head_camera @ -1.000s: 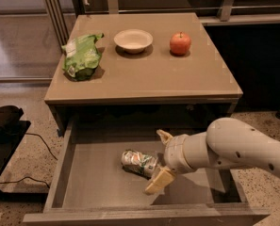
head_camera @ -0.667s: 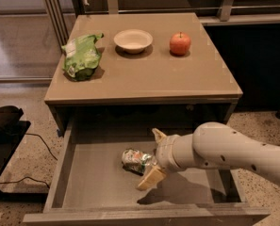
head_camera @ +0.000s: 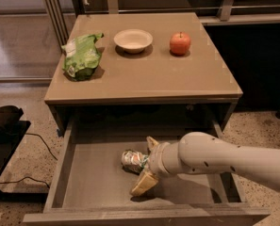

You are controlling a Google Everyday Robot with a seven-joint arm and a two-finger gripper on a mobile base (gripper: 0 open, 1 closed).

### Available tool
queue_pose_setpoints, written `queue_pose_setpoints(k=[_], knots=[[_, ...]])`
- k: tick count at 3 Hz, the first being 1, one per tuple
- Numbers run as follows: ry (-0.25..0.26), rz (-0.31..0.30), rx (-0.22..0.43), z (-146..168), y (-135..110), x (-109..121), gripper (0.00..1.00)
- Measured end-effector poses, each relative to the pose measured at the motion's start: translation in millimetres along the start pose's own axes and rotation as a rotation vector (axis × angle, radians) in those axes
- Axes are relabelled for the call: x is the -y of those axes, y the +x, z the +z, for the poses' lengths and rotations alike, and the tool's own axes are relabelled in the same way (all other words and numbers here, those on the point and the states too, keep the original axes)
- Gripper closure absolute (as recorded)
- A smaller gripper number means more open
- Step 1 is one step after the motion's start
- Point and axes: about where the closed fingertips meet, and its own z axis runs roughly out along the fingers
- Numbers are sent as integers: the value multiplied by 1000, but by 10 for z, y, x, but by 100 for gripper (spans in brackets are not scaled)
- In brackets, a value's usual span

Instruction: Pick 7up can from top drawer and place on counter

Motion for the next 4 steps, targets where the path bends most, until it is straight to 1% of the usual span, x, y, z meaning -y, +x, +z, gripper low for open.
queue_pose_setpoints(k=[1,3,4], knots=[[-1,-1,0,9,-6,-1,19],[-1,-1,0,9,-6,-1,65],[-12,-8,-8,-73,-44,-8,88]])
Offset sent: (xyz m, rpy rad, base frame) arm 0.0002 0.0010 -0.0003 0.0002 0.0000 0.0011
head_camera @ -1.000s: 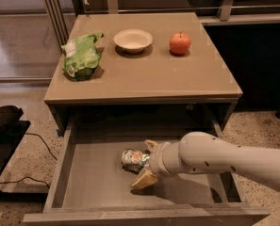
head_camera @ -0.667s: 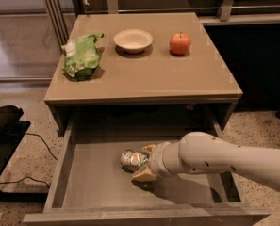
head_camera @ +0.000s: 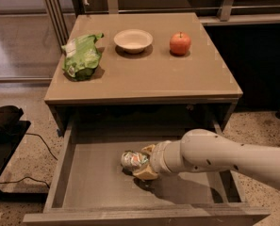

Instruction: Pick 7up can from top drawer and place on counter

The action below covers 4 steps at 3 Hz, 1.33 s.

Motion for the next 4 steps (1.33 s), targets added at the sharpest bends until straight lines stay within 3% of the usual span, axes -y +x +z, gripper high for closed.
queue_pose_setpoints(k=[1,3,4], knots=[[-1,-29,9,-338,-139,34,100],[-2,-128,138,-1372,-665,47,100],[40,-202,185,-1918,-1001,195,100]])
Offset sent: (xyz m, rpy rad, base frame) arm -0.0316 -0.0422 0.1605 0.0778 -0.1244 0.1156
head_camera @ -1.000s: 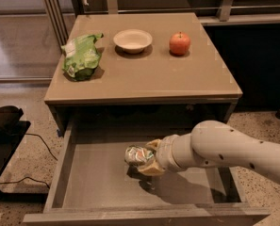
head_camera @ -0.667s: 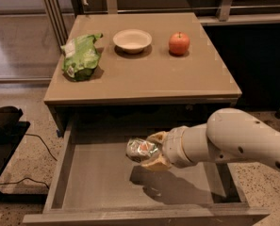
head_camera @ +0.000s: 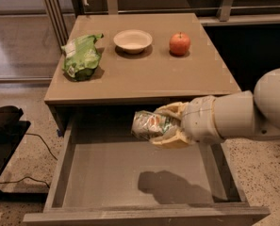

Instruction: Pick 7up can from top drawer and place on counter

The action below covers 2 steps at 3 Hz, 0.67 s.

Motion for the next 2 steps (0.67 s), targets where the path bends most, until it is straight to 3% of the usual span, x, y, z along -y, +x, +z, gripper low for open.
queue_pose_setpoints(k=[1,2], knots=[[40,-55,5,-289,-282,432,100],[67,-84,-13,-334,-503,999,100]])
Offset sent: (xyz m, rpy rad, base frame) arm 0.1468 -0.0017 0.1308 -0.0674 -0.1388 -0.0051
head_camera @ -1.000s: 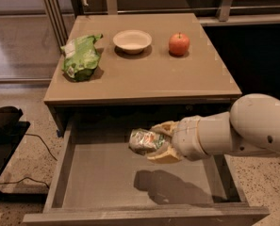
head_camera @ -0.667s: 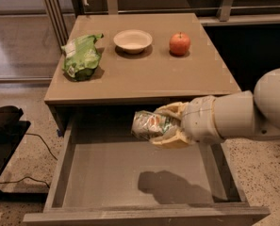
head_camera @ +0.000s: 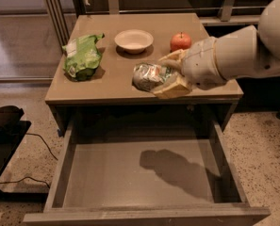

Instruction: Pick 7up can from top drawer and place on counter

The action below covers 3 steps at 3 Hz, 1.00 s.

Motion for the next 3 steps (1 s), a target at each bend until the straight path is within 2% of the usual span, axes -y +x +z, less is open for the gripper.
queue_pose_setpoints(k=[1,2,3], knots=[[20,-38,-47,267,-305,707,100],[19,-37,-47,267,-299,699,100],[34,-42,-31,304,-178,848,100]])
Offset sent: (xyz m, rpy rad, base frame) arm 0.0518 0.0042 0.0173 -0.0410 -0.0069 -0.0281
